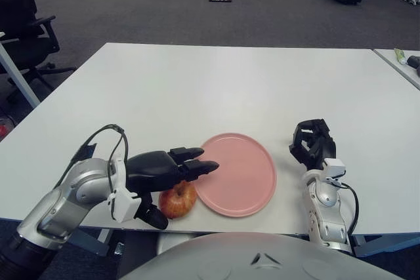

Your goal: Put the apple into the plate.

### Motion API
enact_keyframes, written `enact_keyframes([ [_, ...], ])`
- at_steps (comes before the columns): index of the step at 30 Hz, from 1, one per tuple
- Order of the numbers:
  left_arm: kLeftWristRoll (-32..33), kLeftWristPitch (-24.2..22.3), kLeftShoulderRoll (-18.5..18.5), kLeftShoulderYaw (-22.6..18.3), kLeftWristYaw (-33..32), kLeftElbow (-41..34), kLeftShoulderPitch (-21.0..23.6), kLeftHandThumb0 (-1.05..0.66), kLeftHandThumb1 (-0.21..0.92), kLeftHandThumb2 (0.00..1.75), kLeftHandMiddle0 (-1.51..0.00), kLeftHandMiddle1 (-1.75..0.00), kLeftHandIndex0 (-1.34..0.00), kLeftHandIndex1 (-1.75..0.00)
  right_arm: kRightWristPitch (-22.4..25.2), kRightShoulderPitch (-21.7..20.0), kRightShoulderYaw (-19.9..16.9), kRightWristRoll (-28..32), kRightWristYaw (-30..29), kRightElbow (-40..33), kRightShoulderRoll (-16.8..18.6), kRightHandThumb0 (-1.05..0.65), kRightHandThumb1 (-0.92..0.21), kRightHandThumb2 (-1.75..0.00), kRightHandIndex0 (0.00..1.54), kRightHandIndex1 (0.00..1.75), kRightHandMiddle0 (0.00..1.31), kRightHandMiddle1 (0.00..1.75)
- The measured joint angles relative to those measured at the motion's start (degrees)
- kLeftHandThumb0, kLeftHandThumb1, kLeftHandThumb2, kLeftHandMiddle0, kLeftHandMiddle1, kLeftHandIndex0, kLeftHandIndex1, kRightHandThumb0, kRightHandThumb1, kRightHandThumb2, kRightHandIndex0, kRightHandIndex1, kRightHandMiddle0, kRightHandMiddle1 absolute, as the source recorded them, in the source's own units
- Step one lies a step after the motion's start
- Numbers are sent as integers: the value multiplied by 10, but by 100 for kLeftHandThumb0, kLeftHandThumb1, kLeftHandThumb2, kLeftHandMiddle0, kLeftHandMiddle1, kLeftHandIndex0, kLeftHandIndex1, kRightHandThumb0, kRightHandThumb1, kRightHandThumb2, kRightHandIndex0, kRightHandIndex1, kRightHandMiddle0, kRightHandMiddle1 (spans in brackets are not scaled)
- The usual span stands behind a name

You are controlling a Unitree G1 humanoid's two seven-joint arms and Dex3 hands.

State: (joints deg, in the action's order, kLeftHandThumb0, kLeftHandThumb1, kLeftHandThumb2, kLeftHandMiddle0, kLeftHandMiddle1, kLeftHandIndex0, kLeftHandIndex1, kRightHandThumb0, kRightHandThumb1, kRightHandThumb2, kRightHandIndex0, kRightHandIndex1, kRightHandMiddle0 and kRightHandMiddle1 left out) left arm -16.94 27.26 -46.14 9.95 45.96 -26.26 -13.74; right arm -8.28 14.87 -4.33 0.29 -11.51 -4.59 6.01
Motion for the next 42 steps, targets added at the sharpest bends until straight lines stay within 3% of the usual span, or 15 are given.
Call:
enact_keyframes([
  [9,-42,30,9,9,-36,13,-10,-78,50,77,-2,-12,0,-28,0,3,-2,9,3,-2,0,-39,-63,-93,60,175,38,175],
  [18,-98,95,25,15,-103,58,-25,-75,55,75,0,-22,0,-30,0,6,-5,11,3,-7,1,-39,-63,-92,59,175,37,175],
  [31,-198,173,42,13,-221,112,-23,-67,53,81,0,-47,0,-60,5,8,-7,9,2,-12,0,-39,-63,-92,62,175,37,175],
  [42,-241,182,54,14,-294,140,-22,-61,49,87,0,-73,0,-87,9,11,-7,9,3,-13,0,-39,-63,-93,64,175,37,175],
])
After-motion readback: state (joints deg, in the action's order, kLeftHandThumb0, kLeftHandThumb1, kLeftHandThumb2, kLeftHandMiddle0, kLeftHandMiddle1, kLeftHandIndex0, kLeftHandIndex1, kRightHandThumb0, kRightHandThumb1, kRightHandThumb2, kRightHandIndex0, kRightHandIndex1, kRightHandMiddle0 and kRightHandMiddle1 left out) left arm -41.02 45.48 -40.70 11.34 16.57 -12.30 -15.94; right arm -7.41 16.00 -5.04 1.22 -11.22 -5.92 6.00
